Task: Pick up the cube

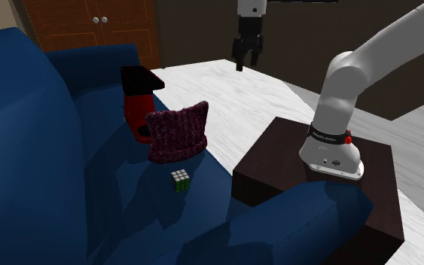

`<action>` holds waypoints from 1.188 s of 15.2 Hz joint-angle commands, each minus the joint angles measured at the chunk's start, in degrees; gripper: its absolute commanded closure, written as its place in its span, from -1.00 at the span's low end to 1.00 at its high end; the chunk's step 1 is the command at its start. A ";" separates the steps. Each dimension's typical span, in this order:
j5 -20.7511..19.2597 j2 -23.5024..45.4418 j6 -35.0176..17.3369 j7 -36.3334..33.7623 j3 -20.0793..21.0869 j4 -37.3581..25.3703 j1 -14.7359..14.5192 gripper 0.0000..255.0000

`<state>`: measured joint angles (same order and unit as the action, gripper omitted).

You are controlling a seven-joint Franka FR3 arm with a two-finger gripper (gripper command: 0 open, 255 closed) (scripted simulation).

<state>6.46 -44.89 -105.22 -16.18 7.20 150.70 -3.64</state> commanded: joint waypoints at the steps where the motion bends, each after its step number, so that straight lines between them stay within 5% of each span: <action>1: 1.63 1.86 -4.59 -1.84 1.93 2.19 -0.91 -1.00; 12: 7.09 21.46 -30.09 -10.85 12.09 5.48 -3.91 -1.00; 18: 3.75 36.77 -43.55 -18.56 17.72 2.36 -2.97 -1.00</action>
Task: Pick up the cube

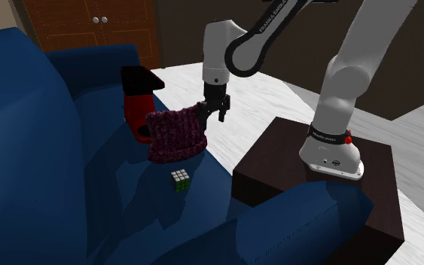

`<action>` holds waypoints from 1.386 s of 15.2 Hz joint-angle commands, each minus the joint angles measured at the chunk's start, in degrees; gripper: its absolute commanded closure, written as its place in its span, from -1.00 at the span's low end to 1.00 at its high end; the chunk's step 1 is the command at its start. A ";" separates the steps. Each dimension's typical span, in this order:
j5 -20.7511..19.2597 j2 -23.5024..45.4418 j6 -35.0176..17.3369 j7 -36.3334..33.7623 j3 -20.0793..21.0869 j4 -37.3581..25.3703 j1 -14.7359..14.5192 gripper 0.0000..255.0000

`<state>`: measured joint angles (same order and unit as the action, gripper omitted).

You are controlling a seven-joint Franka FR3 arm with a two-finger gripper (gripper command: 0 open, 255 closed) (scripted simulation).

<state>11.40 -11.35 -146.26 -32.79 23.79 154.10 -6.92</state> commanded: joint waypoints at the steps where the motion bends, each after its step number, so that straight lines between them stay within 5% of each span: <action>1: -2.82 5.97 -4.54 -3.86 1.91 -1.86 0.63 -1.00; 6: -16.49 19.96 -12.75 -17.15 1.91 -7.44 -0.30 -1.00; 11: -27.89 32.46 -17.54 -28.61 -5.34 -15.40 -8.43 -1.00; 15: -31.58 41.45 -19.93 -33.67 -10.33 -22.92 -14.84 -1.00; 21: -32.99 45.54 -22.68 -34.90 -12.94 -24.51 -17.09 -1.00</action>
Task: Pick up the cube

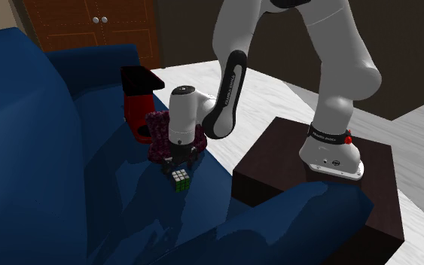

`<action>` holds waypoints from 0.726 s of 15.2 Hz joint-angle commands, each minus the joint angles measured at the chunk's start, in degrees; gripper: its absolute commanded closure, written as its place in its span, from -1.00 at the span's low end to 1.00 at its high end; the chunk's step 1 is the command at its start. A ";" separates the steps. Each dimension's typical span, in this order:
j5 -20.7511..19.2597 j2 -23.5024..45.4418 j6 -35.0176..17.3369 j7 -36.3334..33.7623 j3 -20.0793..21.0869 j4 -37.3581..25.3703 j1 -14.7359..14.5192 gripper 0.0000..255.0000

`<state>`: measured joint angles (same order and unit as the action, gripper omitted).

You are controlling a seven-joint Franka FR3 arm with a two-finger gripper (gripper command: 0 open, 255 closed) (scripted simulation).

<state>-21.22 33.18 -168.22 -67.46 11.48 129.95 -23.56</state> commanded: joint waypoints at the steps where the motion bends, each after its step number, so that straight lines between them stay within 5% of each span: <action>1: -0.61 1.81 -1.25 -0.45 -1.09 -0.70 -0.85 -1.00; 4: -0.94 3.09 -2.06 -0.76 -1.82 -1.24 -1.48 -1.00; 5: -0.94 3.11 -2.04 -0.76 -1.82 -1.28 -1.49 1.00; 11: -0.89 3.11 -1.90 -0.70 -1.74 -1.41 -1.42 1.00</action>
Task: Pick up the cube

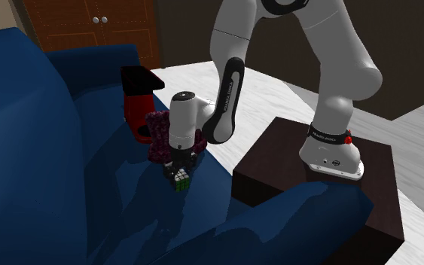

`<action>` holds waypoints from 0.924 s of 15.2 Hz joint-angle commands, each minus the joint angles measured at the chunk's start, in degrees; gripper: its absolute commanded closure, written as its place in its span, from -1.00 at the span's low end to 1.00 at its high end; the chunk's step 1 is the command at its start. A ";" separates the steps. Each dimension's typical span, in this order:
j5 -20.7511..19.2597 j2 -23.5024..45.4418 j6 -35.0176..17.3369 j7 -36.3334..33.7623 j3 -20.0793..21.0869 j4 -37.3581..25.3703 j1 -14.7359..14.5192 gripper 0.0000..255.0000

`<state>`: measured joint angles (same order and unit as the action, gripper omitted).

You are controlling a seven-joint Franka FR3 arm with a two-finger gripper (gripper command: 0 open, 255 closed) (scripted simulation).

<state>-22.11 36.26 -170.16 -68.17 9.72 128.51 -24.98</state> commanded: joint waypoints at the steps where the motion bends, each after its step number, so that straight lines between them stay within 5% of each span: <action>1: 0.00 0.05 0.04 0.01 0.01 0.02 0.00 1.00; 14: 3.24 -8.71 5.88 2.71 5.47 3.41 4.61 1.00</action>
<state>-19.25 28.24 -164.86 -65.80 14.67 131.76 -20.84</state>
